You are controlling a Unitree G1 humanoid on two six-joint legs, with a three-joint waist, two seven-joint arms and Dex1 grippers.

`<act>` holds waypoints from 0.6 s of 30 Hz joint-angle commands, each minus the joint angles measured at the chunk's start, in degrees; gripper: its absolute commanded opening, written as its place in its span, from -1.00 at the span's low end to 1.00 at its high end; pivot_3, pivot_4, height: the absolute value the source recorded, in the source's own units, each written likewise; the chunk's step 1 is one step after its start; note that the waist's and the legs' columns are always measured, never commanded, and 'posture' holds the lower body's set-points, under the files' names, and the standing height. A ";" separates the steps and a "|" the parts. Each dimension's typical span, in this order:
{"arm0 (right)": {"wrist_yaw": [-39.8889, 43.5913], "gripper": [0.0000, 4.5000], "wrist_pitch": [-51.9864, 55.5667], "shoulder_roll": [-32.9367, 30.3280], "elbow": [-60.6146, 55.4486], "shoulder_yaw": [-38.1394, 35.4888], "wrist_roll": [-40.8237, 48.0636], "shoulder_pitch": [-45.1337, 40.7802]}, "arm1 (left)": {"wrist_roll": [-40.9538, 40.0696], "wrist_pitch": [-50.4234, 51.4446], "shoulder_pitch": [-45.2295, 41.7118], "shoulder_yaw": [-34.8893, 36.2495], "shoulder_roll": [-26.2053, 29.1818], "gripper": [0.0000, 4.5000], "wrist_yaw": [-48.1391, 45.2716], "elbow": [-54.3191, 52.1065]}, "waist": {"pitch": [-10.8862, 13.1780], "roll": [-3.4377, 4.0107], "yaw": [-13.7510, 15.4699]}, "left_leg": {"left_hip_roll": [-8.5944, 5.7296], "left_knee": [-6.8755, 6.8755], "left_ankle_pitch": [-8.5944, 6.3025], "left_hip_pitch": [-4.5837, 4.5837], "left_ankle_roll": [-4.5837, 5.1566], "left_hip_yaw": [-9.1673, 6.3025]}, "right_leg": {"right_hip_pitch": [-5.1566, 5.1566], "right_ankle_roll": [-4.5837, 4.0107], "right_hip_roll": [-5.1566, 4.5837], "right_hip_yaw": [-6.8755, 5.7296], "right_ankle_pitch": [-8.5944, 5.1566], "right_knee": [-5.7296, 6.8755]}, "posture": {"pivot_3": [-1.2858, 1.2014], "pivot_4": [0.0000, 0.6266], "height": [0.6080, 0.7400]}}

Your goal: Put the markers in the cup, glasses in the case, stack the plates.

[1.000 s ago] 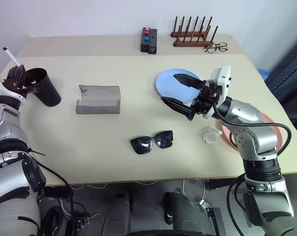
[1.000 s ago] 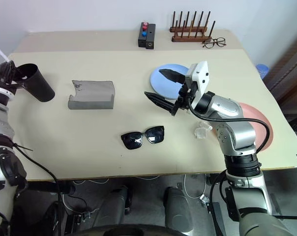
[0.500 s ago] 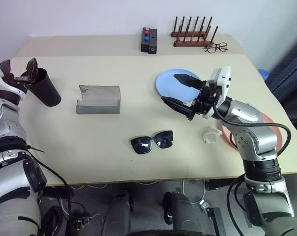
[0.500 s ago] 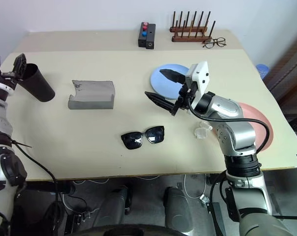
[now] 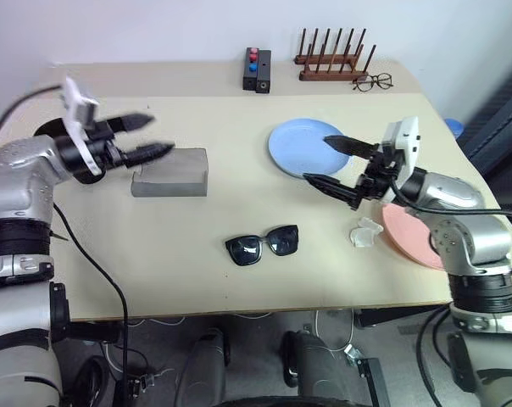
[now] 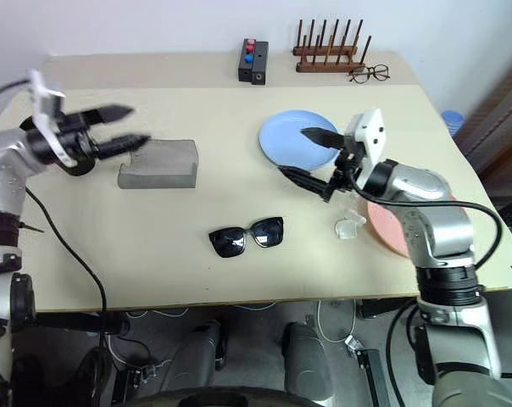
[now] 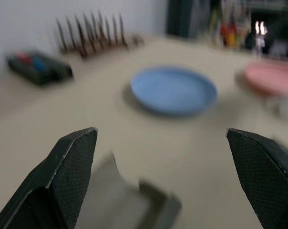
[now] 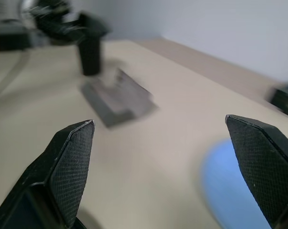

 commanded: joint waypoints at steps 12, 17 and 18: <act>-3.54 1.00 0.05 -0.58 -7.56 -3.90 0.85 4.52 | 18.38 -19.50 -7.85 -9.00 -5.38 0.75 -0.29 23.50 | 0.02 -0.01 0.72 | 0.01 0.33 -0.08 -0.21 0.13 0.02 | -0.03 0.01 -0.01 0.00 0.01 0.01 | 0.03 -0.52 1.00; -3.68 1.00 0.30 -0.66 -7.88 -4.05 1.11 4.67 | 20.94 -20.92 -8.48 -9.57 -6.37 -0.30 0.55 26.27 | 0.01 -0.01 0.96 | 0.01 0.33 -0.09 -0.21 0.15 0.02 | -0.04 0.01 -0.01 0.00 0.01 0.01 | 0.03 -0.52 1.00; -3.73 1.00 0.42 -0.58 -7.94 -4.08 1.26 4.66 | 21.03 -20.89 -8.51 -9.50 -6.55 -0.53 0.23 26.28 | 0.01 -0.01 1.00 | 0.01 0.34 -0.10 -0.21 0.16 0.02 | -0.04 0.01 -0.01 0.00 0.01 0.01 | 0.03 -0.52 1.00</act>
